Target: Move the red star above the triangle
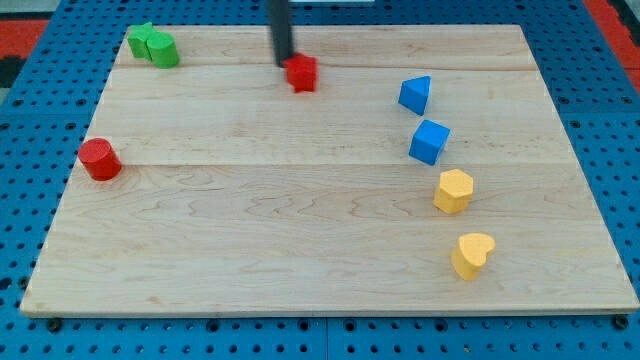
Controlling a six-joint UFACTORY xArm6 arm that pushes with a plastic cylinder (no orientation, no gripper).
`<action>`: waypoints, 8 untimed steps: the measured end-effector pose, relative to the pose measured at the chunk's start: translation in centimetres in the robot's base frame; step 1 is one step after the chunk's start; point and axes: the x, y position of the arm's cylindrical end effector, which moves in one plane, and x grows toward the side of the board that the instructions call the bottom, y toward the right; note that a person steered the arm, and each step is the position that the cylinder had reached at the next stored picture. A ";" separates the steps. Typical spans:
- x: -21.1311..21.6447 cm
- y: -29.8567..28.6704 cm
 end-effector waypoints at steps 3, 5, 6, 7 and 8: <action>1.2 6.7; -0.4 7.4; 1.1 6.1; 13.3 3.1; 19.2 -10.1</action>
